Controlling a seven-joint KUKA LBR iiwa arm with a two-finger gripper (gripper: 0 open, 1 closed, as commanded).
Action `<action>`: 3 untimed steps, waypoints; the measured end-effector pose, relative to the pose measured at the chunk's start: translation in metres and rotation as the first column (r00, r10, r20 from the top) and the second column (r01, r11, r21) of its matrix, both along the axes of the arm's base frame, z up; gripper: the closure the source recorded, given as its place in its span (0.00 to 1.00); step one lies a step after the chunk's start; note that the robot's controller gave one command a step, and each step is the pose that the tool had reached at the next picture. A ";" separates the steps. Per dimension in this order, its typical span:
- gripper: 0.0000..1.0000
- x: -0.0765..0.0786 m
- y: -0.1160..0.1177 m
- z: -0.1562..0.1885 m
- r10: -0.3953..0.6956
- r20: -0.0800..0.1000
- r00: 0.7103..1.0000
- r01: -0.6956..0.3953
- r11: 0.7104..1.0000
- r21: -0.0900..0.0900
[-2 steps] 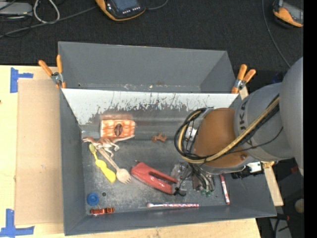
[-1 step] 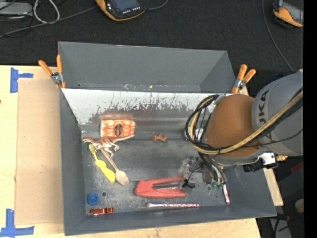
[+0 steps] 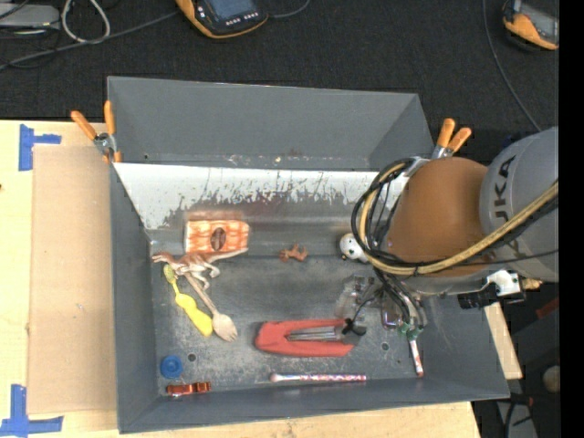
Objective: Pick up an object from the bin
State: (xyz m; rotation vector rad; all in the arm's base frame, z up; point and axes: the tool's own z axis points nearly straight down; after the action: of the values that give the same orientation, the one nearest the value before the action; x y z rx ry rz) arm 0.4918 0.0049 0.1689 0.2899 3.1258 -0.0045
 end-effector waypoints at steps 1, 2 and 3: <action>1.00 0.022 0.046 -0.059 0.071 0.005 0.997 -0.071 0.997 -0.001; 1.00 0.013 0.054 -0.082 0.058 0.009 0.998 -0.058 0.998 0.003; 1.00 0.010 0.054 -0.026 0.083 -0.005 0.997 -0.083 0.997 -0.002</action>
Offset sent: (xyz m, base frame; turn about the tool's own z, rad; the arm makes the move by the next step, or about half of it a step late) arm 0.0023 0.0342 -0.0884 -0.0283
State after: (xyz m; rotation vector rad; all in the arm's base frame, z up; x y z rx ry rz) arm 0.5015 0.0585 0.1431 0.1599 3.1394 -0.0078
